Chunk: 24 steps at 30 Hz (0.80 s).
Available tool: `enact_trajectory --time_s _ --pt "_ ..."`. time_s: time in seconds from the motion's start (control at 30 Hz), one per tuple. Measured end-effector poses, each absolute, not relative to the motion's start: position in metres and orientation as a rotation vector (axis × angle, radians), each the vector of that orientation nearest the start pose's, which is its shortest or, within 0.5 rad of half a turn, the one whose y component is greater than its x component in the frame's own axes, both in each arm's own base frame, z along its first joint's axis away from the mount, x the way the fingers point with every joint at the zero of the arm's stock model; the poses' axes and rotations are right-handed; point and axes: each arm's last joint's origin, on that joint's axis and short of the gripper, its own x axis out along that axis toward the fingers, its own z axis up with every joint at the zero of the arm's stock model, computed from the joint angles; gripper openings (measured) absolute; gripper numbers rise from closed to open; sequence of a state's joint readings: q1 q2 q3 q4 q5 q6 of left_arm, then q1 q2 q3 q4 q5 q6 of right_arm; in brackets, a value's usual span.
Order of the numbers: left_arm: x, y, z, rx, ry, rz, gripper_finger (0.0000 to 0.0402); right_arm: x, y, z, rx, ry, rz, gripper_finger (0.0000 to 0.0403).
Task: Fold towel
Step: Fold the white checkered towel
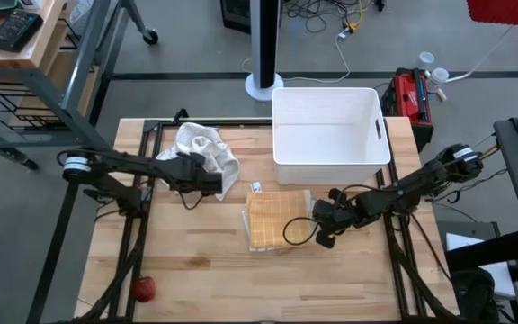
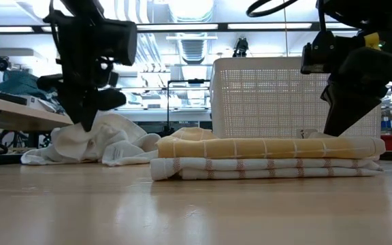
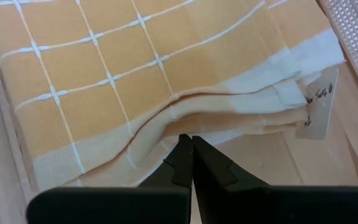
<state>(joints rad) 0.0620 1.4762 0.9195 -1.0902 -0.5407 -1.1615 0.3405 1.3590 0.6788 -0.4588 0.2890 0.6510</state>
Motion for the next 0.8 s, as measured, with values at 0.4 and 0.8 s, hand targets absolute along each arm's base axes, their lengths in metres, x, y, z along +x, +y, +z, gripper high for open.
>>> enact_trajectory --time_s 0.4,0.8 --pt "0.256 -0.001 0.233 -0.454 1.099 1.041 0.0001 0.222 0.07 0.168 0.196 1.039 -0.277 0.0" --pt "0.284 -0.093 0.37 -0.442 0.944 0.568 0.0 0.242 0.093 0.21 0.007 0.831 -0.061 0.0"
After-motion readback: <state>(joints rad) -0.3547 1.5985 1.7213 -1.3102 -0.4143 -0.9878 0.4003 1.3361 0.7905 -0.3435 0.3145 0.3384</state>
